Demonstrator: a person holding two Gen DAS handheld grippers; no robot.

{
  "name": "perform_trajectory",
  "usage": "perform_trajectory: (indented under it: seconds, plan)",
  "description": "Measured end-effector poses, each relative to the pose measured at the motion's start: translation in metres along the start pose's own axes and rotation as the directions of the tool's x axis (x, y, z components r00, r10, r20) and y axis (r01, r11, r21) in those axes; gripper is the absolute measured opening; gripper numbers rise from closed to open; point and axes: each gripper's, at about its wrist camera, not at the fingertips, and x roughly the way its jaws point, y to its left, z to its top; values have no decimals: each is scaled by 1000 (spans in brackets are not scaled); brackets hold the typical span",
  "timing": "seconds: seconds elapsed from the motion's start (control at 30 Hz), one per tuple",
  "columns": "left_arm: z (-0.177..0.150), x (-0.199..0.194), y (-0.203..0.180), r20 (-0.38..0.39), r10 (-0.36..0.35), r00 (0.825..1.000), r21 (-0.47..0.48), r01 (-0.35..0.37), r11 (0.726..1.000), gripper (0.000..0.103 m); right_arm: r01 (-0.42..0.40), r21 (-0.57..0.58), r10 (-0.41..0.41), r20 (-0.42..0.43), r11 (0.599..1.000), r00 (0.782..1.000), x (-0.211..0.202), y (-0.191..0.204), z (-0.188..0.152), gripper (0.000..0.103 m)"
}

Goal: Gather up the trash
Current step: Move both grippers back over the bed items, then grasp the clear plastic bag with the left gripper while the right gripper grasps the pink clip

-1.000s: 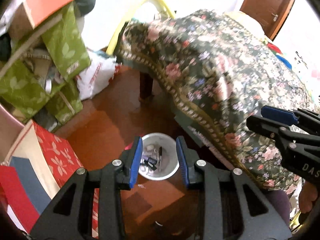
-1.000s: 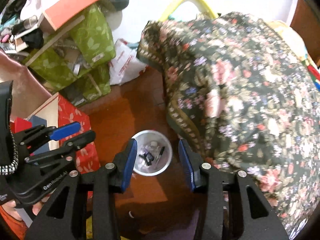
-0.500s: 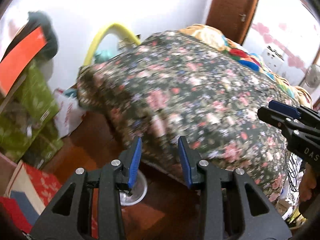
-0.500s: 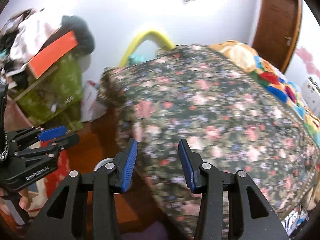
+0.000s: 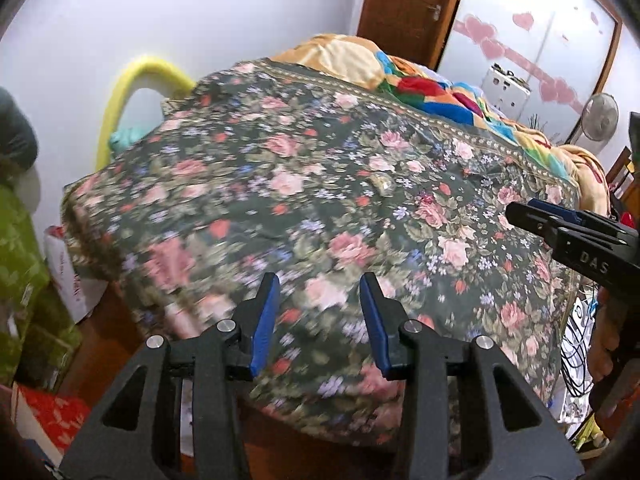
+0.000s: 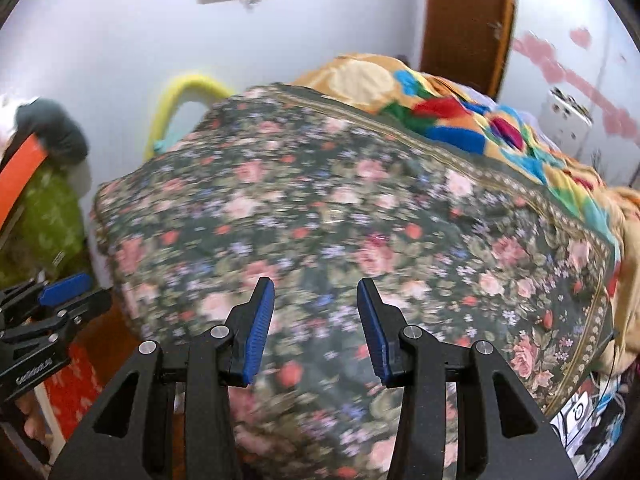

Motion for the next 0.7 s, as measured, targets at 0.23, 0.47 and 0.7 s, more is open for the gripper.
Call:
perform_trajectory:
  seconds: [0.23,0.47,0.7]
  plan:
    - [16,75,-16,-68,17,998,10,-17,1000,54,0,116,11,-92,993,996,74,-55,5,42]
    - [31,137,-28,-98,1,995,23,1,1000,54,-6,148,26,-128,989,991,143,-79,17,42]
    - [52,175,-36,-108,-46,993,7,47,999,54,-19,122,37,-145,992,989,187,-82,25,42]
